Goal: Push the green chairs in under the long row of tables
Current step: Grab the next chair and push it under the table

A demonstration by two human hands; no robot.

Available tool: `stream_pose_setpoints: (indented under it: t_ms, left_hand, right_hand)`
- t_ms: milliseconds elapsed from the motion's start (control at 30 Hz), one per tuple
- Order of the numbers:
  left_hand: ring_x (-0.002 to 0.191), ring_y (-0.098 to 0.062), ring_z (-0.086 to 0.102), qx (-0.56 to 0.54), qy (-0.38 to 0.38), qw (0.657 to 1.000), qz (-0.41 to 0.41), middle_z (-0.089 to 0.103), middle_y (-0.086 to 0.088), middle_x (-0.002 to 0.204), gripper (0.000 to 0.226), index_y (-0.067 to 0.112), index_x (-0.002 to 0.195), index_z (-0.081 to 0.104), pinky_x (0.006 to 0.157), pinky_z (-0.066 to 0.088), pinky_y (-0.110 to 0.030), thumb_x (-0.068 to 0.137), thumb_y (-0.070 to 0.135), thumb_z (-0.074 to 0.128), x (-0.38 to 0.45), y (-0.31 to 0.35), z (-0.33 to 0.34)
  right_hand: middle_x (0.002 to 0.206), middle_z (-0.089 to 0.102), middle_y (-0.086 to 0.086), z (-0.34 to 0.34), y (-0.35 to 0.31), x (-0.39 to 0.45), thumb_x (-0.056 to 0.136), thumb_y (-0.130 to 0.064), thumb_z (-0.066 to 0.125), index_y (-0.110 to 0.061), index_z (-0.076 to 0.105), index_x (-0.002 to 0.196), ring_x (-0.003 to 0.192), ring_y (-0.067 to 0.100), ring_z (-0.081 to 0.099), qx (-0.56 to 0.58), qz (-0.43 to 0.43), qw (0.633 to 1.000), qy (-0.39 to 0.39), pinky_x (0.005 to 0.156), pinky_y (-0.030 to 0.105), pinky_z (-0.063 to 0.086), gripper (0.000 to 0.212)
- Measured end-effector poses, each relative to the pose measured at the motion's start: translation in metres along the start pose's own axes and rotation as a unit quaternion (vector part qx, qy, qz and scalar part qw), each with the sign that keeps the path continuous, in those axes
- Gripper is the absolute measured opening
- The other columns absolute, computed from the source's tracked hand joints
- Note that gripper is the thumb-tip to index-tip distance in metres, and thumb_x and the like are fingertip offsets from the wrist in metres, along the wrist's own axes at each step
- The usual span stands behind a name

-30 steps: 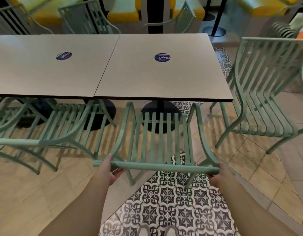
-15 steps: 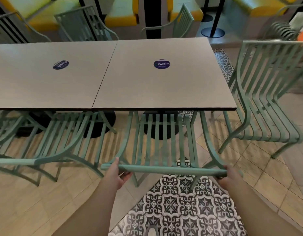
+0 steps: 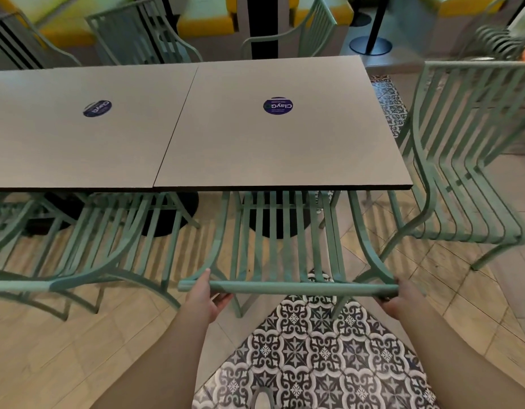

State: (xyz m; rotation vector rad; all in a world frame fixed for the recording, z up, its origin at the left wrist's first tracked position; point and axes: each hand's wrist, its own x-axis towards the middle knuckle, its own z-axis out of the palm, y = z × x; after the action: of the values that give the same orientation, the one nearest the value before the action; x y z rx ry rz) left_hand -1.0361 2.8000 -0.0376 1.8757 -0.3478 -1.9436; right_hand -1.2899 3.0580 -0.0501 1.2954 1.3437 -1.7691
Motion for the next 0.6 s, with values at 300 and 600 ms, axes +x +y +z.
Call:
stream_pose_setpoints:
  t_ms: [300,600]
  left_hand:
    - [0.104,-0.037,0.060,0.006,0.013,1.000,-0.002,0.058,-0.021,0.121,0.055,0.003,0.131,0.045,0.064,0.055,-0.045,0.088,0.027,0.069,0.0016,0.0043,0.0040]
    - [0.101,-0.035,0.059,-0.002,0.012,1.000,-0.004,0.055,-0.020,0.119,0.050,0.003,0.131,0.043,0.077,0.055,-0.046,0.091,0.023,0.066,0.0022,0.0041,0.0058]
  right_hand:
    - [0.129,0.052,0.014,0.0053,0.0012,-0.0003,0.089,-0.027,0.065,-0.010,0.041,0.138,0.101,0.029,0.059,0.013,-0.007,1.000,0.007,0.082,0.041,0.056,0.058]
    - [0.131,0.051,0.016,0.0068,-0.0008,0.0005,0.092,-0.023,0.062,-0.007,0.040,0.137,0.113,0.032,0.057,0.019,-0.010,1.000,-0.011,0.090,0.045,0.053,0.053]
